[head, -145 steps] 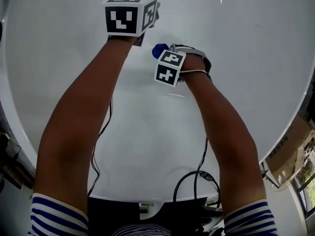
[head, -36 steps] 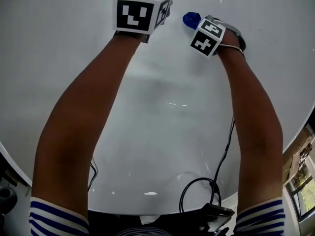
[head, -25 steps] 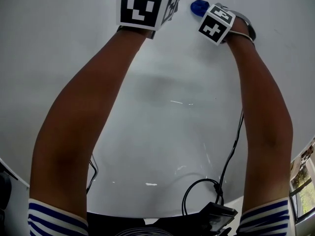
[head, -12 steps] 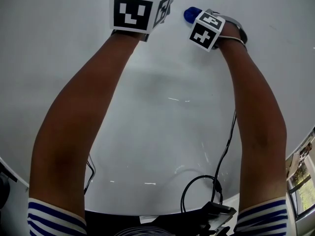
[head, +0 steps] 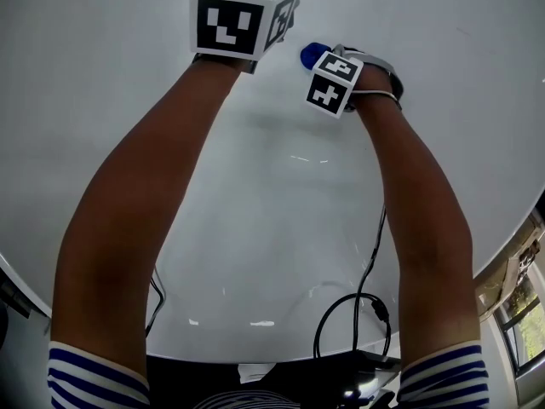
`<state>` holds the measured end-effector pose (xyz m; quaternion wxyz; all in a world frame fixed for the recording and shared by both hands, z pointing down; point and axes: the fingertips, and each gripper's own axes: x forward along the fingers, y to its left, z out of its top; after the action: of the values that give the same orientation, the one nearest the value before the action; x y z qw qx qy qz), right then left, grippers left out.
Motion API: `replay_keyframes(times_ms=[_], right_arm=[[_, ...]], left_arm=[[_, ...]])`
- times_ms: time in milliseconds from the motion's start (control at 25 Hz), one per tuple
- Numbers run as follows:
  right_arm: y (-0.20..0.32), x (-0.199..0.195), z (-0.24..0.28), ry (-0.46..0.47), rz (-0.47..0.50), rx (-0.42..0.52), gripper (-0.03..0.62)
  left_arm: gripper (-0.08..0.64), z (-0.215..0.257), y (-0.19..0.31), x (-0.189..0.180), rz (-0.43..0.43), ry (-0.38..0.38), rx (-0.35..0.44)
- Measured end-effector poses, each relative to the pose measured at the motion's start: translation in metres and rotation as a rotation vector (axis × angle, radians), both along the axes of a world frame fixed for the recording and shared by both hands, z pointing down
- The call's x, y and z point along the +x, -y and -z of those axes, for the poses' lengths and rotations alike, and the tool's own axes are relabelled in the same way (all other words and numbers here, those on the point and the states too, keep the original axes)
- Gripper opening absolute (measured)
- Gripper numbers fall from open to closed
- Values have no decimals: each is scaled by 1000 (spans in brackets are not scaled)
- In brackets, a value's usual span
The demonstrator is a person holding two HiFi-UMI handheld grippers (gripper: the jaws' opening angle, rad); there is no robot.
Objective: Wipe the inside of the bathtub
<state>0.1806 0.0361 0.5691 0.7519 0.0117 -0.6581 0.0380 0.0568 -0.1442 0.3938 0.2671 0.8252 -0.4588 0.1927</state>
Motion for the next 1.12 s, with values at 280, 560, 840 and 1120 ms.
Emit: replay_keyframes(times_ms=[280, 560, 840, 1120], right_arm=[[-66, -13, 1, 2, 1, -54, 51], [-131, -30, 7, 6, 11, -115, 51], [-190, -43, 6, 2, 35, -180, 51], [-234, -49, 8, -3, 68, -241, 51]], left_arm=[[3, 13, -20, -2, -12, -2, 4], [3, 24, -44, -14, -13, 5, -7], [3, 31, -58, -30, -8, 9, -5], [3, 36, -65, -35, -2, 18, -15]])
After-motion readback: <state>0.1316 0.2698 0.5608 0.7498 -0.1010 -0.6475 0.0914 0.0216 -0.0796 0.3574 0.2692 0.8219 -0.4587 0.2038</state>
